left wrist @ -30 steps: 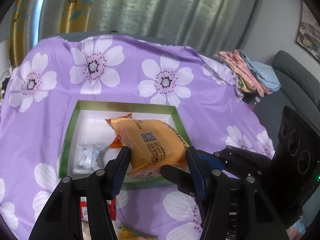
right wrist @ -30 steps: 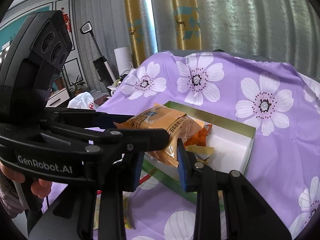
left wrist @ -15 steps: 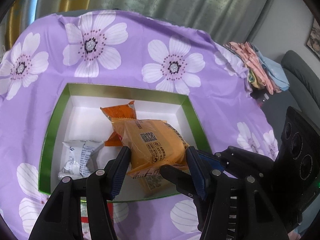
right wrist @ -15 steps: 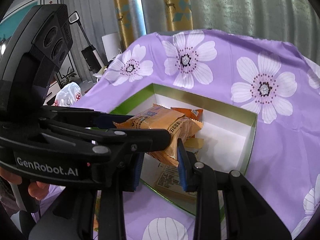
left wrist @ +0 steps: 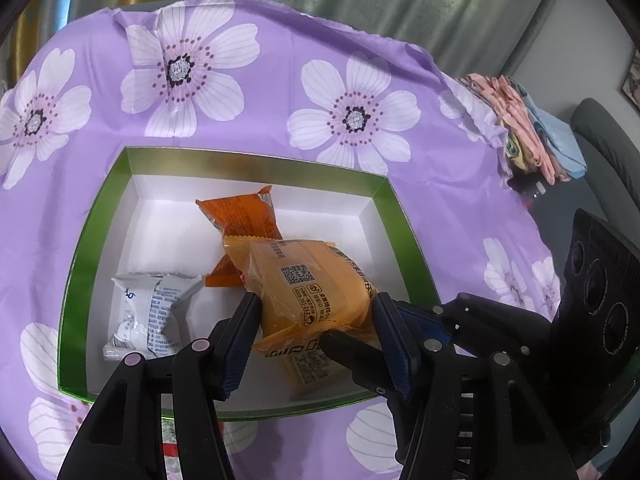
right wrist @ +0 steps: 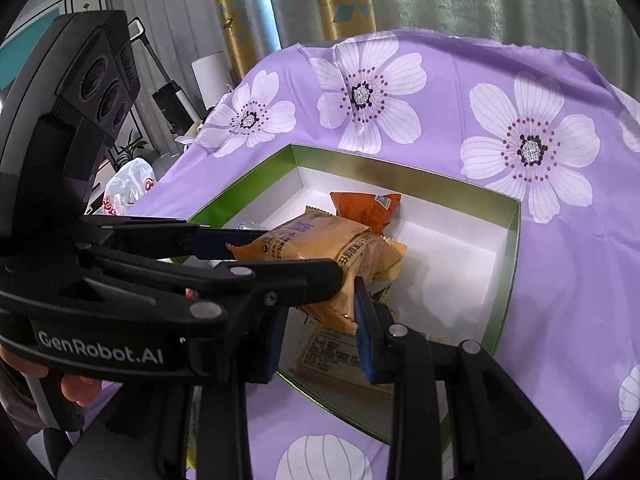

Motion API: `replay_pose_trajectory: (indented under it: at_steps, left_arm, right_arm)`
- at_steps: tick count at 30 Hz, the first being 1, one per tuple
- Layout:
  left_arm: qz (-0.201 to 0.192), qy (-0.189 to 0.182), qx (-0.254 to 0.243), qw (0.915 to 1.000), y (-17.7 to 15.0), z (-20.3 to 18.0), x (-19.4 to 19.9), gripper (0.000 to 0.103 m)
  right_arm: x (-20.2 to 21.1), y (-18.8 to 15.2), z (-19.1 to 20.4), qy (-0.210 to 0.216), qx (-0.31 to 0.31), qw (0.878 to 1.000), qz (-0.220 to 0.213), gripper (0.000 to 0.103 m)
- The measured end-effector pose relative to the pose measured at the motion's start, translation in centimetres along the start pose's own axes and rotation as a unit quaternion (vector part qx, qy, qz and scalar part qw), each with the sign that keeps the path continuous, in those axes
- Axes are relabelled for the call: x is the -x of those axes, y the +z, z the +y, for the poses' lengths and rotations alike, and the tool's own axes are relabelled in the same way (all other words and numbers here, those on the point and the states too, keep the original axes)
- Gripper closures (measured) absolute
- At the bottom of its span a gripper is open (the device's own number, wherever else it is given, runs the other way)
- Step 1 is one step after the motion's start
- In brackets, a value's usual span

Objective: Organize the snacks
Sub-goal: 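Carry the orange bread bag into the green box and open the left gripper, then withdraw the left gripper from the box to the pale yellow corn snack bag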

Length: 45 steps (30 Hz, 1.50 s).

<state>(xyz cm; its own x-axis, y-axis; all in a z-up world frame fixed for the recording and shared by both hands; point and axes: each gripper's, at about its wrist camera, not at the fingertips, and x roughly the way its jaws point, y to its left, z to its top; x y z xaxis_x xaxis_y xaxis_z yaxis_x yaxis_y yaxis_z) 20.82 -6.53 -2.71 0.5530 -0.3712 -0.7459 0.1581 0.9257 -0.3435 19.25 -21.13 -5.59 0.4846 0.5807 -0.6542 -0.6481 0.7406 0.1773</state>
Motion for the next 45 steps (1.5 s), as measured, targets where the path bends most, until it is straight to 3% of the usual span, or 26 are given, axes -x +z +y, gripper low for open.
replay_pose_trajectory:
  at_steps: [12, 16, 20, 22, 25, 29, 33, 35, 36, 45]
  left_arm:
    - [0.005, 0.017, 0.025, 0.9995, 0.1, 0.6, 0.1, 0.044]
    - [-0.005, 0.041, 0.022, 0.9989, 0.0, 0.7, 1.1, 0.032]
    - [-0.02, 0.056, 0.017, 0.9981, -0.2, 0.5, 2.8, 0.029]
    - [-0.031, 0.066, 0.011, 0.9973, -0.4, 0.2, 3.8, 0.022]
    - [-0.048, 0.079, 0.003, 0.9957, -1.3, -0.4, 5.6, 0.022]
    - [-0.062, 0.098, -0.005, 0.9932, -2.7, -1.0, 7.6, 0.022]
    - [-0.083, 0.111, -0.005, 0.9904, -4.6, -1.7, 9.7, 0.019]
    - [-0.094, 0.116, -0.003, 0.9887, -5.8, -2.1, 10.9, 0.005]
    - [-0.101, 0.118, -0.002, 0.9879, -6.3, -2.3, 11.4, 0.004]
    - [-0.127, 0.136, -0.014, 0.9824, -10.4, -4.2, 15.2, 0.004]
  right_arm:
    - [0.1, 0.0, 0.1, -0.007, -0.013, 1.0, 0.01, 0.067]
    - [1.2, 0.0, 0.1, -0.015, -0.015, 1.0, 0.001, 0.055]
    - [2.7, -0.4, 0.1, -0.02, -0.021, 1.0, -0.009, 0.049]
    - [3.7, -0.7, 0.4, -0.021, -0.021, 0.999, -0.016, 0.047]
    - [5.4, -1.4, 1.0, -0.016, -0.021, 0.999, -0.029, 0.04]
    - [7.8, -2.6, 2.1, -0.003, -0.015, 0.999, -0.042, 0.039]
    - [9.9, -3.9, 3.3, 0.005, -0.006, 0.998, -0.061, 0.029]
    - [10.9, -4.6, 4.0, 0.015, -0.003, 0.998, -0.069, 0.028]
    - [11.3, -4.9, 4.4, 0.019, -0.002, 0.997, -0.072, 0.028]
    - [13.6, -8.1, 7.4, 0.045, 0.006, 0.996, -0.071, 0.025]
